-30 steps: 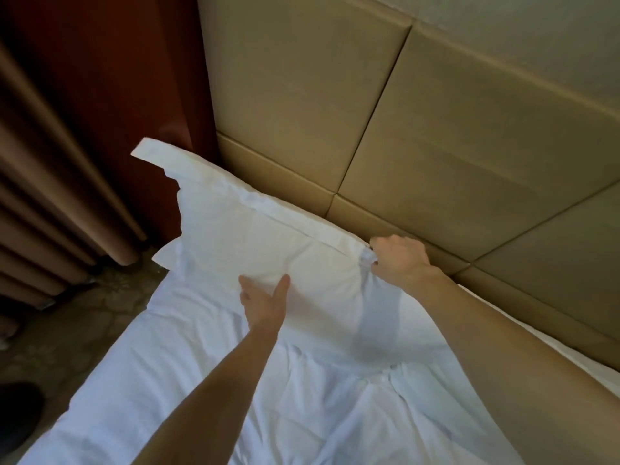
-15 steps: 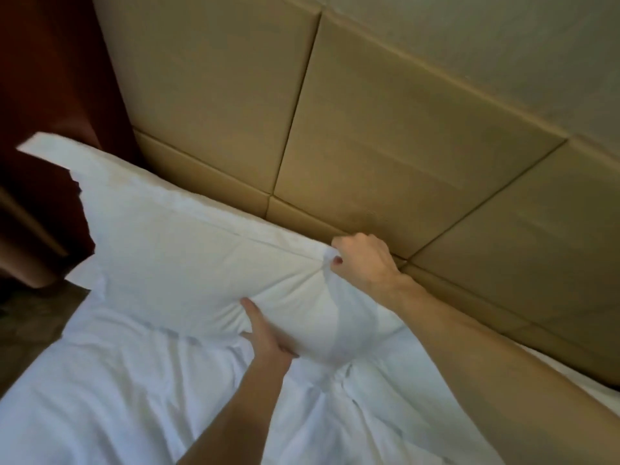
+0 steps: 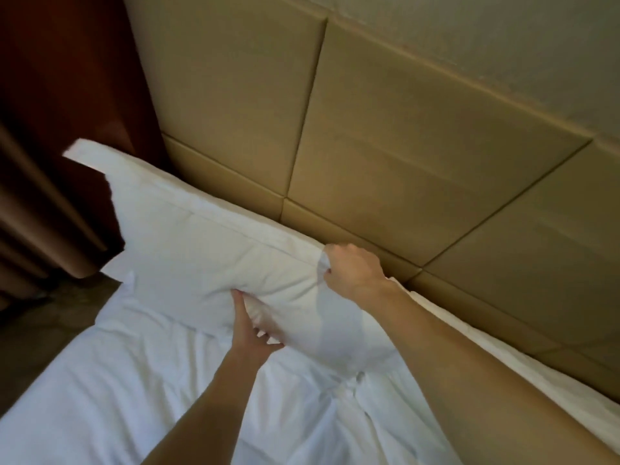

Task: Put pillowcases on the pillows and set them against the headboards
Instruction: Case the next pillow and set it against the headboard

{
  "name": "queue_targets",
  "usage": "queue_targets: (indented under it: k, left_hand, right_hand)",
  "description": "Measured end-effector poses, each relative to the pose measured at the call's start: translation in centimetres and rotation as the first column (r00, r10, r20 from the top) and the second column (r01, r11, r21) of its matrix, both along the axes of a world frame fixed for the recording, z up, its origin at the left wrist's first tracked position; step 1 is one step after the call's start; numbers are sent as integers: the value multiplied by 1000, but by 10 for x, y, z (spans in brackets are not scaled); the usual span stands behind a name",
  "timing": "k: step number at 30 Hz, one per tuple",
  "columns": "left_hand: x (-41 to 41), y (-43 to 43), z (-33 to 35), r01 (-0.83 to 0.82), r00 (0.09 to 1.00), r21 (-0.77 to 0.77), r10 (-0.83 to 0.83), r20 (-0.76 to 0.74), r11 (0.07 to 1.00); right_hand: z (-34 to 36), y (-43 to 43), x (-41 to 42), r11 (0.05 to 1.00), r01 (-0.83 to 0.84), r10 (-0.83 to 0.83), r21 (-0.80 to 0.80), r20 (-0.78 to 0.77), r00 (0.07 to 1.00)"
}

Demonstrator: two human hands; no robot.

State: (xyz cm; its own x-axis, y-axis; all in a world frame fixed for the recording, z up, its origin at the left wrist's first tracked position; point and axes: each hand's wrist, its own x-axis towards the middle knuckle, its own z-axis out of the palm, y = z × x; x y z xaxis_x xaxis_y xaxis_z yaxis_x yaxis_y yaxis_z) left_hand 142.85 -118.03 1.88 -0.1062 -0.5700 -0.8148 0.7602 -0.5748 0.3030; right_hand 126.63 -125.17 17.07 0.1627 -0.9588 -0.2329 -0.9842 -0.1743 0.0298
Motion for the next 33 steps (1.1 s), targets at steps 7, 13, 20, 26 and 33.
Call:
queue_targets:
  k: [7,13,20,26,33]
  left_hand:
    - [124,-27,7,-121,985,-79,130,113,989]
    - [178,-47,14,-138,980,-87,149,134,987]
    - [191,-67,-2,-1,983,-80,16,185,997]
    - [180,-81,4,-6,971,-51,17,237,999]
    - [178,-124,10,-13,995,-111,25,101,994]
  right_hand:
    - [-12,-33,91,989,-143,146,-32,116,982]
    - [-25,-71,157,982,-170,181,-81,167,969]
    - [-29,-97,212,979,-182,188,-91,58,980]
    - [-15,-110,224,961,-277,275,-16,-98,957]
    - [7,-132,193,961,-263,254,-86,-97,962]
